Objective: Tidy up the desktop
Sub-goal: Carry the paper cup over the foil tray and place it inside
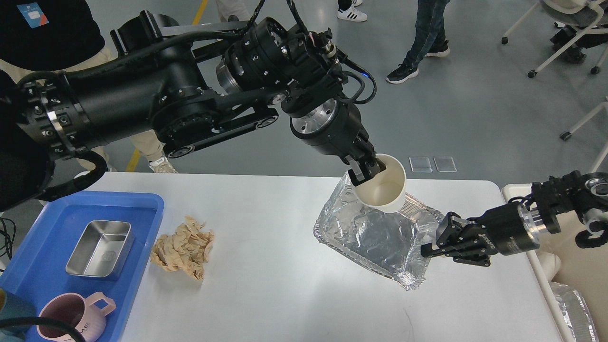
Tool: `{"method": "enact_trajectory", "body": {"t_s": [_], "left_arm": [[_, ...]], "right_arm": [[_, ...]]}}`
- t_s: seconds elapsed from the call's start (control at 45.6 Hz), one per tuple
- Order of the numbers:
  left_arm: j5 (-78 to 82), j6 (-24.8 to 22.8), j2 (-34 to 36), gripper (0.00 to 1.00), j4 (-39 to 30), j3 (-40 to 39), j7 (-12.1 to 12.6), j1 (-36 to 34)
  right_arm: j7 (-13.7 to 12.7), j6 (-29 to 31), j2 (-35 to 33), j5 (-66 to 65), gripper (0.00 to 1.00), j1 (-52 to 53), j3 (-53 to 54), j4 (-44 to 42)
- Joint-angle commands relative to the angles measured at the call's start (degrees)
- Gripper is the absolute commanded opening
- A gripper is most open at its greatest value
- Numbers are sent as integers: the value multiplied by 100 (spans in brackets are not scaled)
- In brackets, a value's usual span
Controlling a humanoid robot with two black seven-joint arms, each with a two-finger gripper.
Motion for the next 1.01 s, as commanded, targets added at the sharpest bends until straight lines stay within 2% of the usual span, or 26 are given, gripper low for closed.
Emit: {"method": "enact_trajectory", "body": {"t_s": [0.0,0.241,0.548,0.658,0.855,0.921,0.986], "left_arm": [[33,76,3,9,-1,205,0,173],[332,173,-58,9,60,205,17,612],[359,393,-620,12,728,205,26,727],[315,428,-621,24,737,187,44,762],[288,516,-603,49,737,99,324,823],[236,551,-568,63,737,38,456,823],[52,578,-550,83,737,-24,562,823]], "right_arm": [[0,-9,-3,-1,0,-41,0,0],[0,0,-21,-1,0,-58,0,0],[0,-9,-29,-1,0,-93,0,0],[0,-9,-29,-1,0,-111,0,0],[0,-9,-3,-1,0,-120,0,0],[0,-9,-12,-1,0,-129,0,0],[0,-9,-12,-1,0,-172,0,-9]]}}
